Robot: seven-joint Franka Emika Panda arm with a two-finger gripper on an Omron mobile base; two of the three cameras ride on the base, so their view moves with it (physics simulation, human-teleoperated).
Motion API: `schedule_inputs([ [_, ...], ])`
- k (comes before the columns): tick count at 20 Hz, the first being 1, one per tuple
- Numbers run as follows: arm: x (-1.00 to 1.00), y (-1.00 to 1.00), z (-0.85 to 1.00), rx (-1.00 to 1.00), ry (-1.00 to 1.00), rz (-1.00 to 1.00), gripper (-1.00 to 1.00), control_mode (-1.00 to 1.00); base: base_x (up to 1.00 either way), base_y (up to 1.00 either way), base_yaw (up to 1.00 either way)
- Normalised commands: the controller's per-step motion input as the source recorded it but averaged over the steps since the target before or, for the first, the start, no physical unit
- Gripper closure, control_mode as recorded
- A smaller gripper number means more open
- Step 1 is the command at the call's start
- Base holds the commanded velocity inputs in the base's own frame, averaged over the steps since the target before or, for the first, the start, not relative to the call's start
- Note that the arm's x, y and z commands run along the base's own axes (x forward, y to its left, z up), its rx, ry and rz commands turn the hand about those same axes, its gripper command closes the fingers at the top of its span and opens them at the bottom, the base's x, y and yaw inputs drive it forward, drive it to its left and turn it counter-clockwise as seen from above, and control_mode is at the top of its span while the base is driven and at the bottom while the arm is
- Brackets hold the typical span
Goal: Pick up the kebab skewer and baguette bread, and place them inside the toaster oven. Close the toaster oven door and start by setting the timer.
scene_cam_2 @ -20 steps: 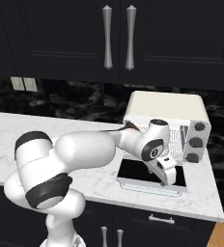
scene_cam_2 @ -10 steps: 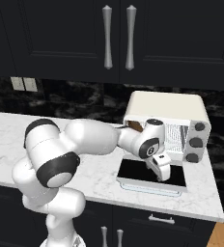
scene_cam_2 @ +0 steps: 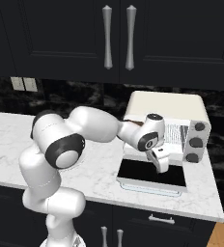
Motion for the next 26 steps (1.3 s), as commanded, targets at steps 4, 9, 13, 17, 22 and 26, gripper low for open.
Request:
schedule_inputs([
  [4,0.36,0.0,-0.01,0.0,-0.07,-0.04,-1.0,-1.0,0.0,0.0,0.0],
  [9,0.37,0.0,0.0,0.0,-0.07,-0.05,-1.0,-1.0,0.0,0.0,0.0],
  [13,0.03,0.0,0.0,0.0,-0.08,-0.04,-1.0,-1.0,0.0,0.0,0.0],
  [17,-0.6,0.0,0.03,0.0,-0.12,-0.01,-1.0,-1.0,0.0,0.0,0.0],
  [22,-0.99,0.1,0.3,-0.02,-0.09,0.0,-1.0,-1.0,0.0,0.0,0.0],
  [26,-1.0,0.25,0.29,-0.03,0.0,0.17,-1.0,-1.0,0.0,0.0,0.0],
])
